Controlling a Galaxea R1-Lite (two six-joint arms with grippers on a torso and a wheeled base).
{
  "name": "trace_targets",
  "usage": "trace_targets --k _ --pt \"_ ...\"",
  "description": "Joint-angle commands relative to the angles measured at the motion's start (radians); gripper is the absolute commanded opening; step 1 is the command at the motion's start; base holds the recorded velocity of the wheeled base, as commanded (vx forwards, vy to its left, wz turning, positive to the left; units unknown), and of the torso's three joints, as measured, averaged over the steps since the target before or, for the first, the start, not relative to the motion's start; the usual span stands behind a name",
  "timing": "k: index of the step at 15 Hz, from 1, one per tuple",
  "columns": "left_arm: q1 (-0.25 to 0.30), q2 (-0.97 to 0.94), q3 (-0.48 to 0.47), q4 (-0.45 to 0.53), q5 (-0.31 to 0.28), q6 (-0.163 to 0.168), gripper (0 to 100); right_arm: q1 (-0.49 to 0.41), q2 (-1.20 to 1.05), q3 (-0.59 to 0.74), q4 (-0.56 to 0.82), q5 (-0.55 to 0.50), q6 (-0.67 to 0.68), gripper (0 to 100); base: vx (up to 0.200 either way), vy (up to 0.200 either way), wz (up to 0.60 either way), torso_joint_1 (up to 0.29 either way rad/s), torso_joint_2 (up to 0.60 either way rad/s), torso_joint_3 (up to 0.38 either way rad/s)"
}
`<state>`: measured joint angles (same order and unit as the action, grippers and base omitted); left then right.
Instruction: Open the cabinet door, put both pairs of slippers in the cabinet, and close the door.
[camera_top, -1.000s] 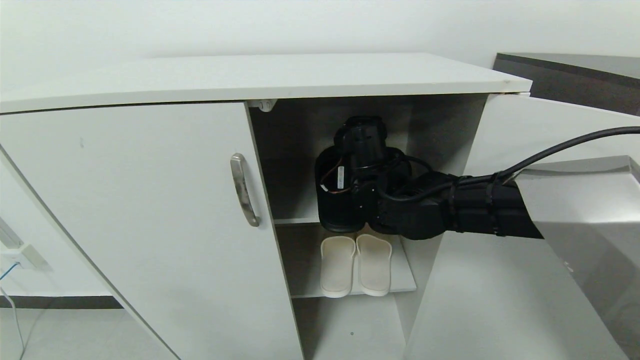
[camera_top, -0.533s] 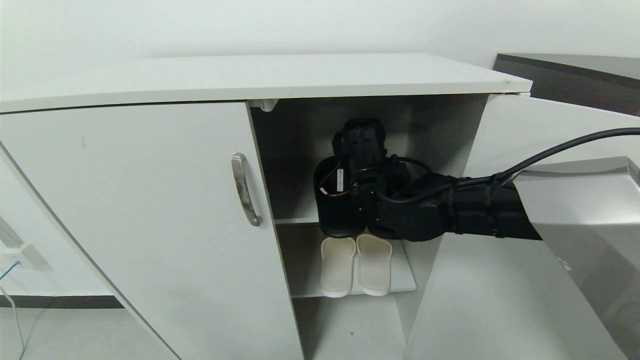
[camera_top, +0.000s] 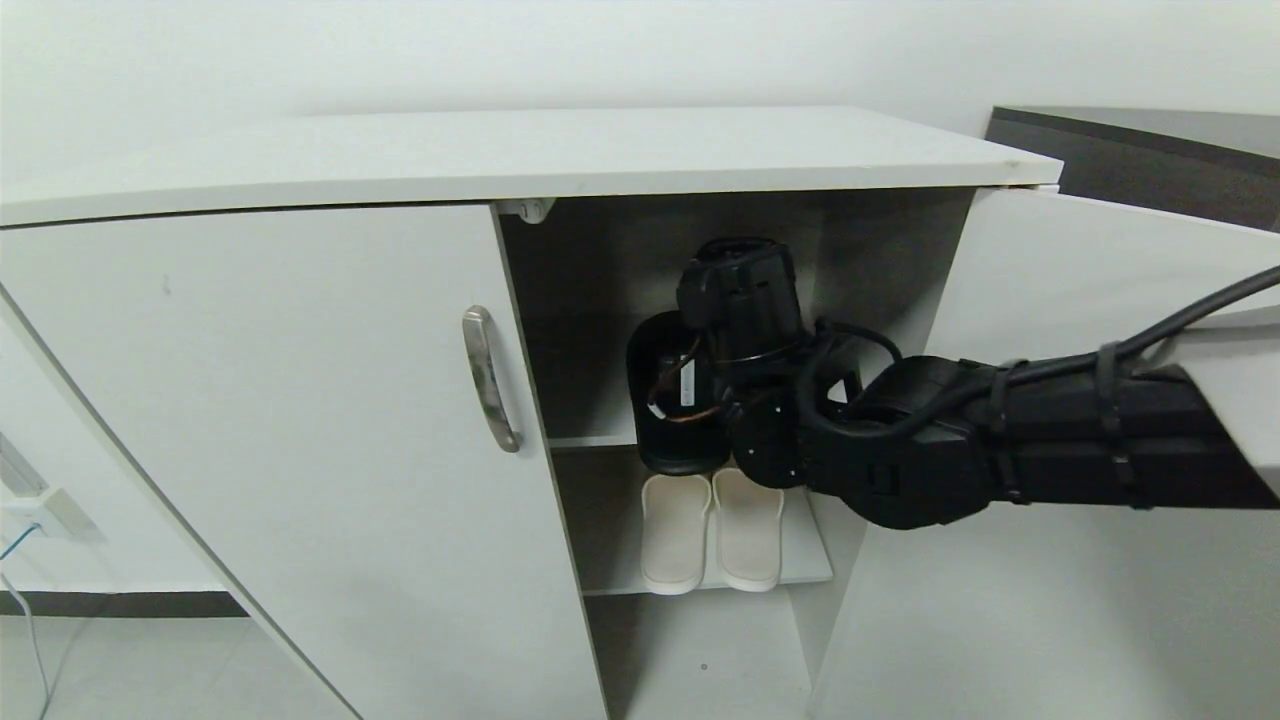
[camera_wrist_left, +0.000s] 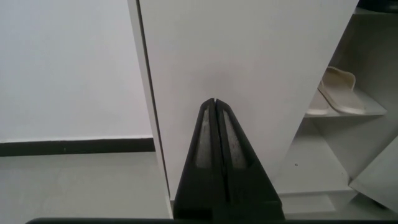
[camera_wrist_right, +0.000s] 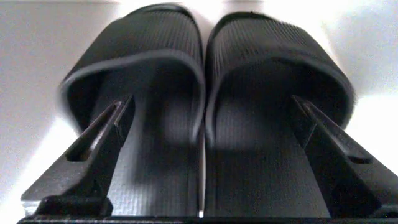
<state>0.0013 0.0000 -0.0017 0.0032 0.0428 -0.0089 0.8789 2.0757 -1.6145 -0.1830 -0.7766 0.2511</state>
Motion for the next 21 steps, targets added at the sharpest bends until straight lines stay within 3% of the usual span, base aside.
trace_targets --k 1,5,7,9,12,14,17,18,21 --pt "0.000 0.002 0.000 0.000 0.000 0.000 0 0.035 -0.105 0.090 -0.021 -0.001 0.001 100 0.000 0.000 0.00 0.000 0.00 0.000" --pt "0.000 0.002 0.000 0.000 0.000 -0.002 0 0.094 -0.246 0.318 -0.105 0.011 -0.003 100 0.000 0.000 0.00 0.000 0.00 0.000" --pt "0.000 0.002 0.000 0.000 0.000 -0.002 0 0.097 -0.298 0.466 -0.191 0.085 -0.012 100 0.000 0.000 0.00 0.000 0.00 0.000" --pt "0.000 0.002 0.000 0.000 0.000 -0.002 0 0.089 -0.335 0.627 -0.342 0.155 -0.044 100 0.000 0.000 0.00 0.000 0.00 0.000" --pt "0.000 0.002 0.000 0.000 0.000 -0.002 0 0.080 -0.378 0.884 -0.644 0.358 -0.150 100 0.000 0.000 0.00 0.000 0.00 0.000" --pt "0.000 0.002 0.000 0.001 0.000 -0.002 0 0.080 -0.368 0.967 -0.796 0.393 -0.197 100 0.000 0.000 0.00 0.000 0.00 0.000" --pt "0.000 0.002 0.000 0.001 0.000 0.000 0 0.078 -0.368 0.969 -0.799 0.401 -0.202 100 0.000 0.000 0.00 0.000 0.00 0.000" --pt "0.000 0.002 0.000 0.001 0.000 0.000 0 0.078 -0.367 0.966 -0.799 0.407 -0.202 0 0.000 0.000 0.00 0.000 0.00 0.000" --pt "0.000 0.002 0.000 0.000 0.000 0.000 0 0.061 -0.345 0.961 -0.800 0.407 -0.202 0 0.000 0.000 0.00 0.000 0.00 0.000"
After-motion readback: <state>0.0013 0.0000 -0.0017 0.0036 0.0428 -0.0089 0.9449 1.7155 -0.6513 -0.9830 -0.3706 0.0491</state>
